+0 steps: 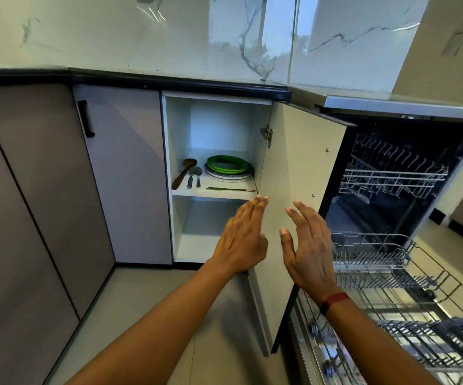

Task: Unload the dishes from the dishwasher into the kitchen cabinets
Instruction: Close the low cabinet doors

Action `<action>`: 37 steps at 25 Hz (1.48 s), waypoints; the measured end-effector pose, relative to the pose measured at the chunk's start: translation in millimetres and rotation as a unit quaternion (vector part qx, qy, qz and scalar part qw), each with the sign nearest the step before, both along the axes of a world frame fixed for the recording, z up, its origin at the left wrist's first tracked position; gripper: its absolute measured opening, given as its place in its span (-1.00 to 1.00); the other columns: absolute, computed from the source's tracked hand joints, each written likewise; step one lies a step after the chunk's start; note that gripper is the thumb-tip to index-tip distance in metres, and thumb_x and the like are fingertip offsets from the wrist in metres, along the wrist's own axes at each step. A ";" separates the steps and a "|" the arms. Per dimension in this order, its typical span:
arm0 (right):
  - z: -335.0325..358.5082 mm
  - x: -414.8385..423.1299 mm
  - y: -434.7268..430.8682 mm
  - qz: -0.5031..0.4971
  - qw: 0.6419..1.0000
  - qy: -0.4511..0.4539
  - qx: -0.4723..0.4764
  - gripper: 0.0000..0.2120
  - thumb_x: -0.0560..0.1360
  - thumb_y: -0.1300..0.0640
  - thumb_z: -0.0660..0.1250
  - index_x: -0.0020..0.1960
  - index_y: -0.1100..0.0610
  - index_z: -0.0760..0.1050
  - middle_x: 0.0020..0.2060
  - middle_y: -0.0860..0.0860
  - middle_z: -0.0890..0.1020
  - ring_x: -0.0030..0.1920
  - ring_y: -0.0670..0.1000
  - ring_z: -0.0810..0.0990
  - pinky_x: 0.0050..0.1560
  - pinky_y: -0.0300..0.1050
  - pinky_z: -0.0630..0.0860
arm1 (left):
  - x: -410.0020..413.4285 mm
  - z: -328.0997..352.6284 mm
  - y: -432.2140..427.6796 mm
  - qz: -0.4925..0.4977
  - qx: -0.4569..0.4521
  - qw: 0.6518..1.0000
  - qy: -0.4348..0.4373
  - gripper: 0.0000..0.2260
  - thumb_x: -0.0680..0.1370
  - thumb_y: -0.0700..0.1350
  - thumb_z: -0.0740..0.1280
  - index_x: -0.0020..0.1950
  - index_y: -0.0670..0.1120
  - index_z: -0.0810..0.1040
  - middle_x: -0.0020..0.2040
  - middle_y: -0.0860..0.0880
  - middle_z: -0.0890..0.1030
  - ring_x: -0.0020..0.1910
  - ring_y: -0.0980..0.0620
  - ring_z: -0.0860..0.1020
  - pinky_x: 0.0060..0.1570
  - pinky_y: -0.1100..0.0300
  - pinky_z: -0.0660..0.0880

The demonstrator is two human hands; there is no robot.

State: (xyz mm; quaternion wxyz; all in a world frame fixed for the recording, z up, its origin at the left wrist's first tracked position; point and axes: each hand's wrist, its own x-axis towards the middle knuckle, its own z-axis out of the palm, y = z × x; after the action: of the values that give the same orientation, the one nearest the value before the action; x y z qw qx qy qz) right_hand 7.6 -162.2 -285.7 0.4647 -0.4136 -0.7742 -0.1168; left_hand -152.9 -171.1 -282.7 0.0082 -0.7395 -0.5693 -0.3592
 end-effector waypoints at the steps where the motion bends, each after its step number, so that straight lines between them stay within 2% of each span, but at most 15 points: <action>1: 6.2 6.7 -1.8 -0.002 1.000 0.010 0.019 -0.63 0.57 0.06 0.17 0.33 0.16 0.42 0.33 0.13 0.46 0.35 0.12 0.39 0.36 0.04 0.29 | 3.5 5.4 -1.6 -0.004 0.006 1.000 0.001 -0.29 0.48 -0.18 0.32 0.56 -0.08 0.05 0.55 -0.06 0.15 0.53 -0.03 0.12 0.44 -0.05 0.26; 5: 36.3 34.6 2.7 -0.033 0.996 0.070 0.049 -0.68 0.54 0.08 0.21 0.24 0.19 0.48 0.24 0.14 0.52 0.25 0.12 0.43 0.25 0.03 0.32 | 22.6 28.3 -6.6 -0.026 0.041 0.998 0.032 -0.32 0.47 -0.19 0.30 0.54 -0.11 0.09 0.52 -0.11 0.22 0.50 -0.07 0.19 0.43 -0.04 0.28; 9: 69.4 49.6 14.7 -0.037 0.989 0.146 -0.015 -0.67 0.59 0.09 0.25 0.33 0.14 0.41 0.23 0.12 0.50 0.25 0.08 0.37 0.25 0.10 0.35 | 41.0 55.7 -5.5 -0.044 0.079 0.995 0.051 -0.41 0.47 -0.15 0.29 0.46 -0.17 0.17 0.44 -0.16 0.29 0.42 -0.11 0.28 0.34 -0.08 0.36; 13: 86.8 51.9 23.8 -0.041 0.987 0.131 -0.087 -0.55 0.57 0.14 0.30 0.44 0.16 0.35 0.29 0.15 0.50 0.31 0.16 0.34 0.31 0.11 0.31 | 49.5 74.2 -4.0 -0.052 0.097 0.991 0.079 -0.41 0.46 -0.11 0.32 0.43 -0.16 0.18 0.44 -0.15 0.26 0.40 -0.13 0.29 0.25 -0.10 0.42; 16: 87.8 44.5 19.4 -0.026 0.985 0.132 -0.105 -0.48 0.52 0.31 0.31 0.46 0.19 0.31 0.24 0.16 0.50 0.28 0.16 0.35 0.31 0.01 0.27 | 47.2 76.9 -10.2 -0.070 0.130 0.984 0.104 -0.38 0.42 -0.11 0.32 0.43 -0.15 0.19 0.45 -0.15 0.24 0.40 -0.14 0.29 0.24 -0.10 0.43; 19: 86.5 36.6 16.2 -0.007 0.989 0.111 -0.095 -0.45 0.49 0.40 0.27 0.45 0.20 0.32 0.16 0.14 0.51 0.23 0.13 0.36 0.29 -0.09 0.24 | 37.3 80.0 -16.4 -0.089 0.157 0.968 0.174 -0.34 0.40 -0.06 0.31 0.46 -0.15 0.17 0.50 -0.16 0.19 0.44 -0.14 0.25 0.29 -0.05 0.40; 22: 88.0 21.9 14.0 0.015 0.992 0.093 -0.084 -0.43 0.46 0.44 0.26 0.44 0.17 0.34 0.14 0.10 0.51 0.21 0.08 0.36 0.30 -0.12 0.26 | 25.2 87.8 -16.8 -0.062 0.169 0.960 0.213 -0.33 0.44 -0.03 0.29 0.50 -0.17 0.16 0.54 -0.17 0.13 0.52 -0.11 0.12 0.38 -0.06 0.32; 25: 87.4 -3.9 11.3 0.043 0.995 0.056 -0.064 -0.41 0.43 0.44 0.25 0.41 0.11 0.37 0.06 0.05 0.51 0.12 0.03 0.36 0.21 -0.11 0.34 | 7.9 89.4 -16.9 -0.024 0.168 0.952 0.254 -0.32 0.46 -0.02 0.26 0.53 -0.17 0.12 0.58 -0.14 0.05 0.56 -0.07 -0.01 0.44 -0.10 0.21; 29: 84.1 -31.5 17.6 0.049 0.996 0.015 -0.076 -0.39 0.37 0.41 0.27 0.40 0.11 0.40 0.06 0.09 0.44 0.09 0.07 0.36 0.10 -0.10 0.37 | -22.6 85.4 -16.6 0.070 0.144 0.931 0.327 -0.23 0.48 0.08 0.29 0.57 -0.11 -0.02 0.59 -0.06 -0.14 0.57 -0.07 -0.16 0.44 -0.31 0.03; 32: 86.0 -48.6 23.4 0.088 0.992 -0.001 -0.092 -0.44 0.37 0.37 0.34 0.35 0.10 0.45 0.05 0.05 0.39 0.08 0.05 0.36 0.10 -0.06 0.42 | -40.5 80.7 -18.5 0.140 0.143 0.919 0.341 -0.18 0.49 0.22 0.23 0.59 -0.06 -0.10 0.59 -0.03 -0.17 0.56 -0.08 -0.18 0.37 -0.44 -0.07; 35: 89.8 -60.4 30.6 0.142 0.986 0.032 -0.085 -0.51 0.35 0.43 0.32 0.22 0.11 0.53 -0.02 -0.03 0.41 0.02 -0.01 0.45 0.01 -0.21 0.42 | -55.8 75.4 -16.3 0.182 0.138 0.913 0.339 -0.10 0.45 0.28 0.27 0.59 -0.10 -0.10 0.59 -0.08 -0.18 0.56 -0.13 -0.20 0.33 -0.47 -0.06; 37: 94.8 -63.9 39.2 0.150 0.981 0.086 -0.090 -0.56 0.33 0.45 0.30 0.16 0.15 0.48 0.03 0.00 0.47 0.07 0.03 0.52 0.02 -0.20 0.47 | -65.1 71.1 -13.3 0.217 0.119 0.906 0.344 -0.10 0.44 0.19 0.34 0.59 -0.09 -0.08 0.58 -0.13 -0.20 0.55 -0.16 -0.21 0.31 -0.50 -0.08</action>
State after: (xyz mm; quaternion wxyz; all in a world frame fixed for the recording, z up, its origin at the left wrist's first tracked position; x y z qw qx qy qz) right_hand -56.4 -123.0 -191.0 0.5029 -0.3415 -0.7917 0.0606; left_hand -217.9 -184.4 -211.6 0.3688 -0.6689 -0.6307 -0.1370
